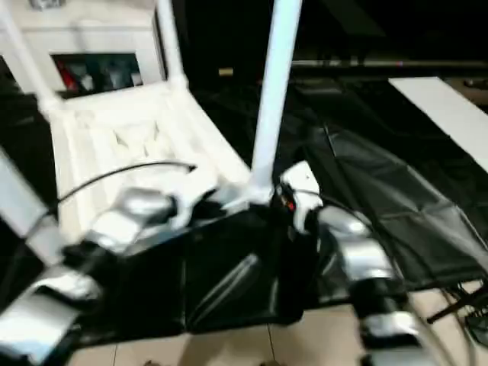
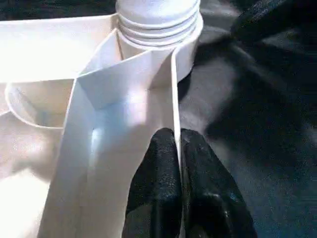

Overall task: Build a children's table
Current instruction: Rotate leg to tighten

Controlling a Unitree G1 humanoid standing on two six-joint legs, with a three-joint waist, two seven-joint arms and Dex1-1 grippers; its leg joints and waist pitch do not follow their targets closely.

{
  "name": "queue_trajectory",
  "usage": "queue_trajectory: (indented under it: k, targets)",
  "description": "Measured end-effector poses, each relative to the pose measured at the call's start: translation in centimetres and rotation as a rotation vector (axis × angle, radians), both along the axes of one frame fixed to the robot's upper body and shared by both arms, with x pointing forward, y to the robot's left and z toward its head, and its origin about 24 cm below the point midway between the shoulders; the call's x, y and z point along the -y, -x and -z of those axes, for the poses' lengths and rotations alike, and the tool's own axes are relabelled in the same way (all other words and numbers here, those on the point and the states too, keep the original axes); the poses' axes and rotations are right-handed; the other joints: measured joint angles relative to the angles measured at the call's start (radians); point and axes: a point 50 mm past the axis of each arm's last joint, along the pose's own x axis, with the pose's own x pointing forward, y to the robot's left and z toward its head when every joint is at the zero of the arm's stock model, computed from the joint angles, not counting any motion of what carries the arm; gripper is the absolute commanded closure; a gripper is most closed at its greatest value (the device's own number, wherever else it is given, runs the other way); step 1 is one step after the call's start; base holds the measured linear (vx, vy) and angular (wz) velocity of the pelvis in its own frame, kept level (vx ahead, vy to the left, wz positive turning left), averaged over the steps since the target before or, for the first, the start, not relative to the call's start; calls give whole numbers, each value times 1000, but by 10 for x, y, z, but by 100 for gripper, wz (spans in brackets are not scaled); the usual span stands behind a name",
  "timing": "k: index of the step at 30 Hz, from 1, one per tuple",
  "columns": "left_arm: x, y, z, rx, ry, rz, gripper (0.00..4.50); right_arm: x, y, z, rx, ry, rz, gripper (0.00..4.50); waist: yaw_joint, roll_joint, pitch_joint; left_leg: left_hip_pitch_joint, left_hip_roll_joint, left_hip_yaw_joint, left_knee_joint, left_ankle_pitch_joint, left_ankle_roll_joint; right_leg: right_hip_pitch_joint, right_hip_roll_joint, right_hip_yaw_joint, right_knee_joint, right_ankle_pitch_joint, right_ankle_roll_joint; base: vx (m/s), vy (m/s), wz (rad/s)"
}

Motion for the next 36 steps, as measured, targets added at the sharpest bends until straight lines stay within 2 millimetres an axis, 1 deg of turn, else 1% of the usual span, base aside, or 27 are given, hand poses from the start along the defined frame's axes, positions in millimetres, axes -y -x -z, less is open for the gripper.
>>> queue_trajectory:
  k: [1, 4, 6, 9, 10, 12, 16, 17, 20, 23, 27, 28, 30, 32, 35, 36]
  targets:
    - [-3, 3, 0, -10, 1, 36, 450, 1, 1, 0, -7, 6, -19, 63, 2, 0, 0, -1, 0, 0, 0, 0, 0, 0, 0, 0, 0, -1, 0, 0, 0, 0]
    - [-4, 10, -2, -36, 8, 128, 450, -3, 5, 2, -26, 14, -81, 63, 25, 0, 0, -3, 0, 3, 0, 0, 1, -1, -1, 0, -1, -2, -2, 0, 0, 0]
    - [-4, 15, -3, -56, 16, 171, 450, -6, 8, 2, -43, 8, -138, 63, 33, 0, 0, -4, 0, 6, 2, -1, 2, -1, -3, 1, -1, -2, -2, 0, 0, 0]
    - [-5, 18, -4, -70, 12, 190, 450, -4, 11, 2, -65, -2, -168, 63, 32, -2, 1, -4, 0, 7, 4, -2, 3, -1, -3, 2, -1, -2, -3, 0, 0, 0]
    - [-4, 18, -3, -72, 12, 192, 450, -3, 11, 2, -72, 0, -172, 79, 31, -2, 2, -3, 0, 7, 4, -2, 3, -1, -3, 2, -1, -1, -3, 0, 0, 0]
    - [-4, 19, -3, -75, 10, 200, 450, -2, 12, 2, -82, 11, -193, 97, 29, -3, 2, -3, 0, 7, 4, -2, 2, -1, -3, 2, 0, -1, -3, 0, 0, 0]
    - [-6, 20, -2, -76, 11, 199, 450, -4, 13, 3, -86, 14, -213, 109, 28, -3, 2, -2, 2, 7, 4, -2, 2, -1, -2, 2, 1, -2, -3, 0, 0, 0]
    - [-6, 20, -2, -76, 11, 199, 450, -4, 13, 3, -86, 14, -214, 138, 28, -3, 2, -2, 2, 7, 4, -2, 2, -1, -2, 2, 1, -2, -3, 0, 0, 0]
    - [-6, 20, -2, -77, 11, 198, 450, -4, 14, 3, -88, 12, -219, 143, 26, -3, 2, -2, 2, 7, 4, -1, 2, -1, -2, 2, 1, -2, -3, 0, 0, 0]
    - [-6, 20, -2, -78, 11, 197, 450, -4, 14, 3, -88, 12, -219, 169, 27, -3, 2, -2, 2, 7, 5, -1, 2, -1, -2, 2, 2, -2, -3, 0, 0, 0]
    - [-6, 20, -2, -80, 12, 193, 450, -4, 13, 3, -87, 11, -216, 174, 27, -3, 2, -2, 2, 7, 5, -1, 2, -1, -2, 2, 3, -2, -3, 0, 0, 0]
    - [-5, 19, -1, -79, 15, 178, 450, -5, 13, 4, -87, 6, -196, 175, 26, -3, 2, -1, 2, 7, 5, -1, 2, -1, -2, 2, 3, -2, -3, 0, 0, 0]
    - [-1, 14, -1, -57, 13, 124, 450, -5, 8, 8, -78, -26, -98, 175, 24, -4, 2, 0, 2, 8, 7, -1, 2, -1, -2, 3, 7, -2, -3, 0, 0, 0]
    - [10, 7, 1, -28, 15, 54, 450, -5, 1, 12, -73, -74, 60, 175, 22, -4, 2, 1, 1, 8, 8, -1, 1, 0, -2, 3, 8, -2, -1, 0, 0, 0]
    - [25, 0, 3, -11, 19, -37, 450, -8, -6, 17, -62, -105, 240, 175, 21, -3, 2, 2, 1, 8, 7, -1, 1, 0, -2, 3, 8, -3, 1, 0, 0, 0]
    - [28, -1, 3, -8, 21, -58, 450, -11, -7, 18, -57, -111, 277, 175, 21, -3, 1, 3, 1, 8, 6, -1, 1, 0, -2, 3, 8, -3, 1, 0, 0, 0]
